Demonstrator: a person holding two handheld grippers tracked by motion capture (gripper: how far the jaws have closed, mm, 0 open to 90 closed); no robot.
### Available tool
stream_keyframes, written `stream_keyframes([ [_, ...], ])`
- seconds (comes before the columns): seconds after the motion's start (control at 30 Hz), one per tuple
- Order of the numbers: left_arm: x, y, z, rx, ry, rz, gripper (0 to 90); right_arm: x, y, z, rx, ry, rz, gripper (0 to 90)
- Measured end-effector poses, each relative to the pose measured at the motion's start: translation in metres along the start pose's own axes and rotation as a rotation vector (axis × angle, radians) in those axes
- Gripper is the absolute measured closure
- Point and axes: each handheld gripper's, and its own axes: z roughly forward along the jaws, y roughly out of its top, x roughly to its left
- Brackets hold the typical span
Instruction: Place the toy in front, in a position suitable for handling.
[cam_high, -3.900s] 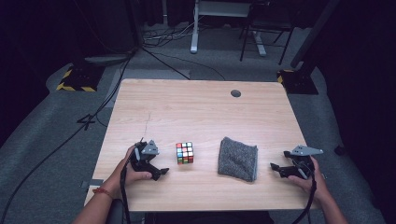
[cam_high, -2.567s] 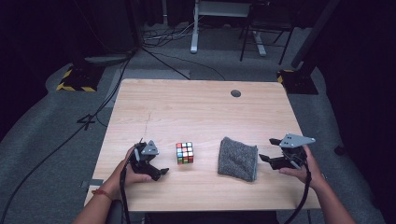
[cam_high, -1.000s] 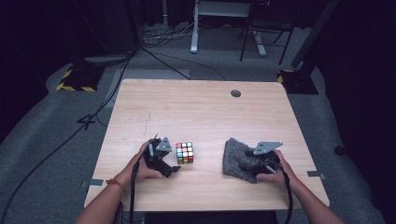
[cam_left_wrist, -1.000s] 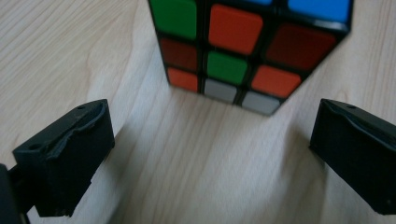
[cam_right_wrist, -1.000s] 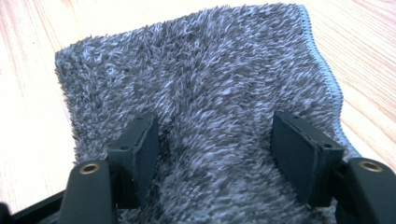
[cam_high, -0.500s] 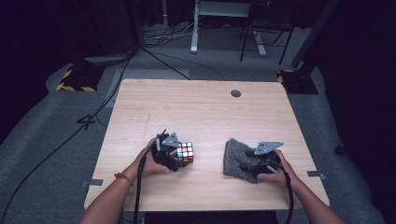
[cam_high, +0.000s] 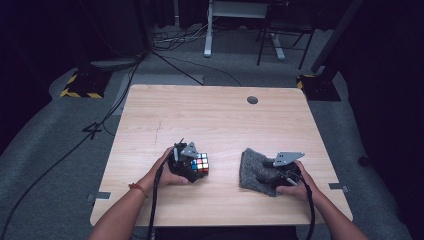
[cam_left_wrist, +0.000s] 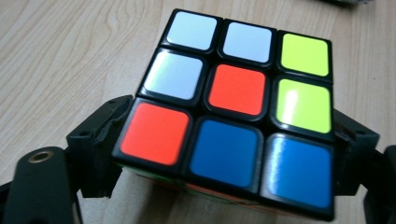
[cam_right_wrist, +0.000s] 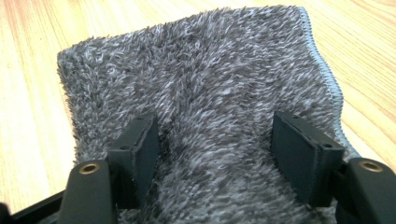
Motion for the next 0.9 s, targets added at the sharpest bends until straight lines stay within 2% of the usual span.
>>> stream_keyframes([
  [0.1,0.000,0.001,0.000,-0.014,-0.023,0.009,22.5,-0.001,-0.001,0.000,-0.004,0.004,-0.001,33.4],
  [0.13,-0.003,0.002,0.001,-0.006,-0.022,0.018,28.6,-0.001,-0.001,0.000,-0.005,0.005,-0.001,33.4],
  [0.23,-0.004,0.001,-0.001,-0.010,-0.028,0.021,31.7,0.000,-0.001,0.000,-0.004,0.003,-0.002,33.4],
  [0.5,-0.006,-0.004,-0.002,-0.019,-0.038,-0.007,32.4,0.000,0.000,-0.001,0.008,-0.004,0.004,34.6],
  [0.53,-0.006,-0.005,0.000,0.000,-0.038,-0.006,31.7,0.000,0.001,-0.001,0.012,-0.005,0.005,35.5],
  [0.57,-0.006,-0.005,0.002,0.018,-0.038,-0.007,30.2,0.000,0.001,-0.002,0.013,-0.008,0.007,36.9],
  [0.63,-0.006,-0.007,0.002,0.007,-0.041,-0.009,28.6,0.000,0.000,-0.003,0.012,-0.008,0.006,40.2],
  [0.73,-0.008,-0.005,0.002,0.012,-0.029,0.000,32.8,-0.002,0.000,-0.004,0.010,-0.013,0.012,47.6],
  [0.9,-0.015,0.000,0.000,0.028,-0.020,0.038,33.6,-0.002,0.001,-0.006,0.012,-0.033,0.002,68.0],
])
